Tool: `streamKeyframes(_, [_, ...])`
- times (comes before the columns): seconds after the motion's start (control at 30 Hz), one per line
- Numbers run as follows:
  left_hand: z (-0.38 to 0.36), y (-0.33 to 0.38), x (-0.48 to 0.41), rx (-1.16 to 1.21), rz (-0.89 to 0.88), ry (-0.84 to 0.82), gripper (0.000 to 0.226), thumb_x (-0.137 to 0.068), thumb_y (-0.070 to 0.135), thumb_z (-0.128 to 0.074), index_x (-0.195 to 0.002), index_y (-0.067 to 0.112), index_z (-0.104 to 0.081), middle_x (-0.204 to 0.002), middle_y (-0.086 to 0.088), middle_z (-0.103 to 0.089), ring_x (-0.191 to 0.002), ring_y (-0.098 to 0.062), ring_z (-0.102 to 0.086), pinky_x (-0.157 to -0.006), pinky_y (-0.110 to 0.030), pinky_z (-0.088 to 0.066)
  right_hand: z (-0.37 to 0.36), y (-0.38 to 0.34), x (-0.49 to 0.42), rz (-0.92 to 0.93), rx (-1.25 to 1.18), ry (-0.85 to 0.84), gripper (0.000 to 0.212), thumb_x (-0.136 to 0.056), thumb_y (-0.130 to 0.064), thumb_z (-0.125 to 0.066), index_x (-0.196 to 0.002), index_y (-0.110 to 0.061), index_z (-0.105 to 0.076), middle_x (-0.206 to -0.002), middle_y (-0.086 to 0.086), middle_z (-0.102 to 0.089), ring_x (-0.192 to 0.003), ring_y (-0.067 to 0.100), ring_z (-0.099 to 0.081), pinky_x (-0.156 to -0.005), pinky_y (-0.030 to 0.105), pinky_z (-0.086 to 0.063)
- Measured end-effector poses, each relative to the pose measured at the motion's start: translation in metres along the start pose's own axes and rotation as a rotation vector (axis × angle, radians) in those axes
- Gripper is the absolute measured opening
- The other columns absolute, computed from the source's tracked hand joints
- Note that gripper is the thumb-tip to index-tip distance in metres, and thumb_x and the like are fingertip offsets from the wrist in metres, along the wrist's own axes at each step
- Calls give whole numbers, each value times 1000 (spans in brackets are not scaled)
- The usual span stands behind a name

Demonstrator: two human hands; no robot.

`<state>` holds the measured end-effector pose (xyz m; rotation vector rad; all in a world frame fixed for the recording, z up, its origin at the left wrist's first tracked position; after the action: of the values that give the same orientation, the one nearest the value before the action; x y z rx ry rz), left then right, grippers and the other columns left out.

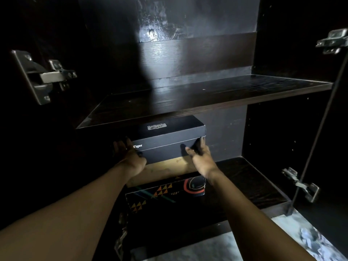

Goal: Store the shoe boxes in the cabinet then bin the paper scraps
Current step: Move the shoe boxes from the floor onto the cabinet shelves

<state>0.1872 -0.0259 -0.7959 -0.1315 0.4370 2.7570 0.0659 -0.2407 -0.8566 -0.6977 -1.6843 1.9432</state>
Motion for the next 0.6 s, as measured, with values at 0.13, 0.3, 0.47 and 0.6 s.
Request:
streamKeyframes(0.13, [3,6,16,7,-4,21,84,-92,34,-50,-154,13,2,-160,-18,9,-148,-33,12,-120,-49,-6,6,1,3,-41,-55,3,67,-96,-27,-63,-154,-30,-29,-134,-8,-51,-128,14,-46,-109,27,-30])
streamKeyframes(0.3, [-10,33,59,61,-96,90,68,-88,37,-52,-150,22,-27,-156,-15,-28,-145,-32,-24,-112,-43,-31,31,0,20,-7,33,130,58,-78,-57,-64,-132,-37,-58,-130,4,-64,-115,20,-60,-105,36,-43])
streamKeyframes(0.47, [-43,98,117,489,-400,-249,17,-90,16,-59,-97,11,-74,-99,-11,-74,-91,-23,-68,-83,-27,-49,80,-19,91,39,22,345,31,-98,-23,-58,-125,-10,-65,-122,3,-67,-118,15,-59,-104,25,-41])
streamKeyframes(0.6, [-62,151,178,620,-581,-439,19,-88,18,-61,-97,10,-75,-88,-12,-75,-81,-22,-69,-84,-35,-56,122,-18,177,20,84,491,30,-99,-27,-54,-124,-15,-66,-119,-1,-69,-114,11,-60,-100,20,-44])
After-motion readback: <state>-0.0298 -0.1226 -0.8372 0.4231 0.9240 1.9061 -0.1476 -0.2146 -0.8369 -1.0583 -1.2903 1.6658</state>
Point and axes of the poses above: each hand's wrist, its own x-axis away from the middle knuckle, its own z-axis out of the back of the hand, y = z × x, the point moved 6 cm from there along -x, towards the middle knuckle
